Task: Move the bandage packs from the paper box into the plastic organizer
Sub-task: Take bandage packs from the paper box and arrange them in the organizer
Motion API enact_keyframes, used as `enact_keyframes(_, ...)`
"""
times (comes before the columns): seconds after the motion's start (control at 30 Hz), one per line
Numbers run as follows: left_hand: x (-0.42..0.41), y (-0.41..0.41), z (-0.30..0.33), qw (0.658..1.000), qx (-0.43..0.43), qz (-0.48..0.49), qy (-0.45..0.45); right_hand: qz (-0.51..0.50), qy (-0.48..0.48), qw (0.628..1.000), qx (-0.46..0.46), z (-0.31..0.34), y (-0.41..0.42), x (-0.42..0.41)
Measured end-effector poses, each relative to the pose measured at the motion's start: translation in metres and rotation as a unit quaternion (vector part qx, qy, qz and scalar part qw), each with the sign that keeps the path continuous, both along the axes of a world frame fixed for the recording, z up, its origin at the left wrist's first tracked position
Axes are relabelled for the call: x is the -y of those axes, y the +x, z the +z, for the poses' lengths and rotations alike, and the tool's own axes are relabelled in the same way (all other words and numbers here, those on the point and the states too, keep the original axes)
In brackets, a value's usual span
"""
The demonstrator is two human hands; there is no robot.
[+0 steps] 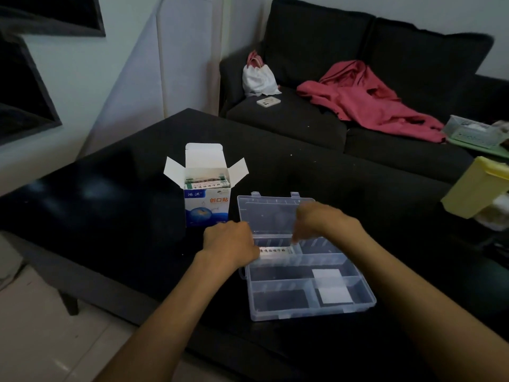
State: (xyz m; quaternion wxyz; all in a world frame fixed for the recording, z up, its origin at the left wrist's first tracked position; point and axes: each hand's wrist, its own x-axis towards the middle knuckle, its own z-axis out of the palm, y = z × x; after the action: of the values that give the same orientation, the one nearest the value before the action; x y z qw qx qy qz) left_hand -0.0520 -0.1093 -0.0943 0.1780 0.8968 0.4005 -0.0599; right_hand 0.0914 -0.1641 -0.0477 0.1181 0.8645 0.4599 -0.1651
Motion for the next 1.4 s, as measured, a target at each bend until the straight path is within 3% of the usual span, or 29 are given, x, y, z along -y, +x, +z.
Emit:
enact_keyframes(0.13,-0.001,-0.007,0.007,0.999,-0.036,-0.033,-0.002,0.013,-0.06,0.994,-0.093,-0.003,-0.002,0.004)
enact_keyframes(0.23,-0.008,-0.014,0.012,0.988,0.041,-0.003,-0.15,-0.003,-0.059,0.99,-0.127,-0.004,0.004,0.015)
enact_keyframes(0.33,-0.009,-0.019,0.017,0.948,0.113,0.052,-0.294,-0.008,-0.061,0.984,-0.167,-0.005,0.006,0.025)
enact_keyframes(0.5,0.0,-0.011,0.018,0.94,0.123,0.045,-0.314,0.008,-0.06,0.98,-0.19,-0.003,-0.002,0.034)
enact_keyframes(0.57,0.004,-0.008,0.017,0.955,0.105,0.02,-0.277,0.012,-0.058,0.975,-0.215,-0.002,-0.007,0.034)
enact_keyframes(0.67,0.01,-0.006,0.009,0.993,0.038,-0.035,-0.105,0.034,-0.056,0.973,-0.22,0.004,-0.006,0.031)
enact_keyframes(0.77,0.014,0.0,0.001,0.998,0.031,-0.041,-0.021,0.004,0.002,0.984,-0.176,0.006,0.011,0.025)
enact_keyframes(0.87,0.014,0.005,-0.003,0.998,0.058,-0.021,0.016,-0.02,0.03,0.997,-0.071,-0.004,0.019,0.019)
enact_keyframes(0.97,0.013,0.007,-0.003,0.996,0.083,0.002,0.026,0.034,0.082,0.996,-0.006,-0.012,0.014,0.016)
enact_keyframes(1.03,0.011,0.007,-0.002,0.995,0.098,-0.004,0.029,0.098,0.127,0.987,-0.017,-0.01,0.013,0.019)
enact_keyframes(1.13,0.011,0.005,0.0,0.992,0.12,-0.02,0.036,0.191,0.117,0.974,-0.038,-0.007,0.009,0.026)
enact_keyframes(1.27,0.012,0.004,0.0,0.99,0.129,-0.034,0.046,0.211,0.17,0.962,-0.043,-0.004,0.011,0.033)
enact_keyframes(1.4,0.011,0.004,0.0,0.989,0.122,-0.059,0.053,0.232,0.155,0.96,-0.011,-0.009,0.011,0.042)
